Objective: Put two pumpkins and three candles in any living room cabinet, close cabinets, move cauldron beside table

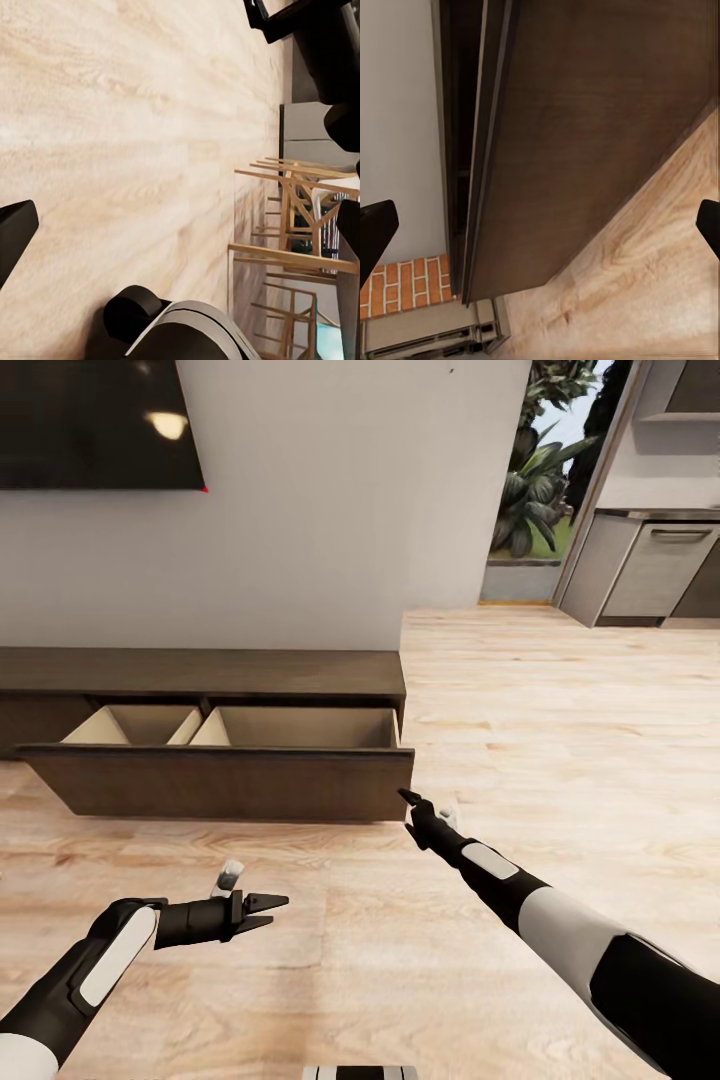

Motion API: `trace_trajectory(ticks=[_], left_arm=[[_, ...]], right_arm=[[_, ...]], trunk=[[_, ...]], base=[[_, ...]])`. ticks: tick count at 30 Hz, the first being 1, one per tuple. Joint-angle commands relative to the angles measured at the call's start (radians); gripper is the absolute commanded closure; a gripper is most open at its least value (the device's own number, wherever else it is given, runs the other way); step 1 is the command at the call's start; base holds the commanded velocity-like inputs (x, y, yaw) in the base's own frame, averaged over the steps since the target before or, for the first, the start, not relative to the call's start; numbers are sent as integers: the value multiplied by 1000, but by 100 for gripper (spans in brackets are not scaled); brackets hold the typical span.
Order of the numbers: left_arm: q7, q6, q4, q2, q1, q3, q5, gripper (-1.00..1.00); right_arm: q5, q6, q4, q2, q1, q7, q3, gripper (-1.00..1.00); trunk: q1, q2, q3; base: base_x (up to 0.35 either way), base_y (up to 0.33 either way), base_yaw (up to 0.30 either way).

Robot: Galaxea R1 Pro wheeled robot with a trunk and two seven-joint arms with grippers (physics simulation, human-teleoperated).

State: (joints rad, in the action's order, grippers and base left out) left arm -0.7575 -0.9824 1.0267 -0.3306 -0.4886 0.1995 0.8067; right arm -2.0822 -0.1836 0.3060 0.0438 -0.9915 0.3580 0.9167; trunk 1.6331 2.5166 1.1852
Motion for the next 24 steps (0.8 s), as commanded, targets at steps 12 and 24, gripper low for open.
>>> trace_trajectory(ticks=[12, 24], left_arm=[[-2, -4, 0, -1, -1, 1, 2, -100], [-2, -4, 0, 0, -1, 1, -1, -100]], right_arm=[[-10, -1, -3, 1, -1, 4, 8, -100], [-11, 33, -4, 1, -1, 4, 8, -100]], trunk=[[0, 0, 1], [0, 0, 1]], base=[[-100, 0, 0], [-201, 0, 0]])
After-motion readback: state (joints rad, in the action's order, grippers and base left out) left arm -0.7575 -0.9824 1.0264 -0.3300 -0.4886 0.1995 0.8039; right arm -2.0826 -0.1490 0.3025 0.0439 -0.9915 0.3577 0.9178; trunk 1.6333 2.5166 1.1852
